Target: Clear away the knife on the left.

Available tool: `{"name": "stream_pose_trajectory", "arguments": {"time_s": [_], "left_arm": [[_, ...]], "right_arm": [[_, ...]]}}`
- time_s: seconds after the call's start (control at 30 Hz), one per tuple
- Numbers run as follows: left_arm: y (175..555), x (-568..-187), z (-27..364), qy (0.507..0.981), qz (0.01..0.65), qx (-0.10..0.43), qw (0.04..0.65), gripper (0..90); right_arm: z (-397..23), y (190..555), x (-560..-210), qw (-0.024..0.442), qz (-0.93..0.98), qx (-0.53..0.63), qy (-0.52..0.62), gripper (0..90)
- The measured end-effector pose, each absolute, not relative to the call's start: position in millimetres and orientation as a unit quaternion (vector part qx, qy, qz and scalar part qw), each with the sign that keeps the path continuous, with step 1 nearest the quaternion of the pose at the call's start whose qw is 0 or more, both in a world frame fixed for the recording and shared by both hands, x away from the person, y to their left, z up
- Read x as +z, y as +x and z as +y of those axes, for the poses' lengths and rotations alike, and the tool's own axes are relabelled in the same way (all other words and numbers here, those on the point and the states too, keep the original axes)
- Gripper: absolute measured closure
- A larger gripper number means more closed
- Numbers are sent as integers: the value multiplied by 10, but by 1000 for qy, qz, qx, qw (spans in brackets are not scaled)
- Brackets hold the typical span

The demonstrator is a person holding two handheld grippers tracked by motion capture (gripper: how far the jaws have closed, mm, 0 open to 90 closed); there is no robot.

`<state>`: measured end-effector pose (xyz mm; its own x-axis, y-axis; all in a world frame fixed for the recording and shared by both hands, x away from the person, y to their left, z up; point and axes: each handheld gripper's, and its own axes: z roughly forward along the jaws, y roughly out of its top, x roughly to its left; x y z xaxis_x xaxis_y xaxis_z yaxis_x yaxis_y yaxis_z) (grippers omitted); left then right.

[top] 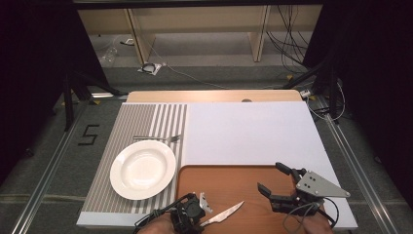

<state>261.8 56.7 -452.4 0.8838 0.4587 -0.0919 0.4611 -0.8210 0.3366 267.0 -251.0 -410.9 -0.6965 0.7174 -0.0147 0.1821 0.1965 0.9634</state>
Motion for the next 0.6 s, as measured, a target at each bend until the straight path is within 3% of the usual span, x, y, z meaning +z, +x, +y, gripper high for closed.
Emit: {"name": "stream_pose_trajectory", "arguments": {"time_s": [0.1, 0.13, 0.2, 0.3, 0.4, 0.53, 0.6], "left_arm": [[2621, -4475, 579, 951, 239, -2, 196, 563], [2620, -4466, 577, 949, 241, -1, 201, 496], [2621, -4466, 560, 946, 246, 6, 210, 458], [2614, -4472, 552, 946, 241, 10, 218, 461], [2604, -4472, 541, 945, 233, 14, 230, 501], [2577, -4480, 510, 942, 218, 16, 254, 652], [2571, -4485, 498, 943, 213, 13, 256, 679]], "right_arm": [[-2513, 2672, -4107, 241, 734, 556, 307, 174], [-2513, 2672, -4109, 241, 734, 556, 307, 174], [-2516, 2670, -4106, 243, 733, 556, 307, 174], [-2519, 2670, -4104, 241, 732, 558, 308, 174], [-2525, 2672, -4105, 240, 731, 559, 309, 174], [-2540, 2677, -4104, 240, 729, 558, 314, 174], [-2540, 2678, -4102, 240, 729, 558, 315, 174]]}}
